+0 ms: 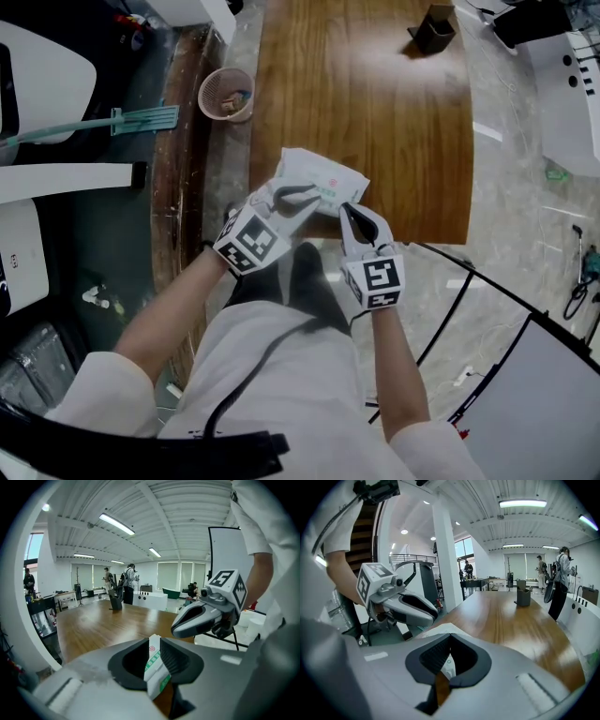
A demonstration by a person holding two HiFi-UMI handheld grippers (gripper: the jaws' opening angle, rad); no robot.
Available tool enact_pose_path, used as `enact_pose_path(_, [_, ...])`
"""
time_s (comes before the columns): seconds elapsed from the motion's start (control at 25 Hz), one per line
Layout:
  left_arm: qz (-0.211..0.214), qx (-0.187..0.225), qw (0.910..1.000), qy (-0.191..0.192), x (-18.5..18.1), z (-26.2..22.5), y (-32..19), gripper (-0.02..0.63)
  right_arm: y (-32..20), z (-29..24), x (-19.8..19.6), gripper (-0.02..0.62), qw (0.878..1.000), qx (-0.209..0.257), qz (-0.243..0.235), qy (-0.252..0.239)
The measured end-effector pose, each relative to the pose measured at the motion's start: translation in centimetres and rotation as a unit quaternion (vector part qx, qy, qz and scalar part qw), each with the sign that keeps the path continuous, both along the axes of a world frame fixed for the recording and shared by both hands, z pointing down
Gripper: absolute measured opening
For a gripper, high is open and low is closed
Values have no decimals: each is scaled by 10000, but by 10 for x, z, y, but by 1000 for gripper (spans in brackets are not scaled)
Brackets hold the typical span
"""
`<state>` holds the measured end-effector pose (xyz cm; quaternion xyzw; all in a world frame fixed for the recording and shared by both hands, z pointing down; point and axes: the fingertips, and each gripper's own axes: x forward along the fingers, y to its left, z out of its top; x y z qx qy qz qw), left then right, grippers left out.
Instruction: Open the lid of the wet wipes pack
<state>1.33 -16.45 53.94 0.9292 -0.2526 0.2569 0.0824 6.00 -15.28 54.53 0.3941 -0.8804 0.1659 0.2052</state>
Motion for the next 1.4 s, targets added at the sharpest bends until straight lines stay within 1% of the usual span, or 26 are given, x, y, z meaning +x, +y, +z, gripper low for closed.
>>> enact_pose_path(0.2, [208, 23, 9991, -359, 0, 23, 3, 112, -3, 12, 0, 9, 9999, -101, -83, -36])
enact_pose_path(0.36, [461, 238, 9958, -750, 1, 34, 4, 150, -1, 21, -1, 9, 9998, -162, -132, -57])
enact_pose_path(0.52, [753, 470, 9895, -1142, 2, 42, 3, 167, 1, 32, 1, 9, 9995, -269, -137, -51])
enact_pose_path(0.6, [883, 591, 9853, -1338, 2, 46, 2, 167, 2, 36, 2, 8, 9994, -303, -135, -55])
enact_pose_path(0.76, [1116, 757, 9767, -1671, 5, 53, 0, 193, 2, 41, 3, 9, 9993, -348, -122, -95])
enact_pose_path(1.0, [1289, 862, 9693, -1909, 8, 58, -4, 226, -3, 46, 2, 8, 9991, -392, -108, -138])
enact_pose_path(1.08, [1340, 831, 9683, -1935, 8, 59, -6, 244, -3, 48, 2, 9, 9990, -414, -116, -154])
enact_pose_path(1.24, [1459, 639, 9685, -1915, 7, 63, -14, 298, -3, 48, 2, 9, 9988, -433, -145, -196])
enact_pose_path(1.4, [1735, 278, 9655, -1920, 8, 68, -20, 328, -3, 48, 3, 9, 9986, -455, -174, -193])
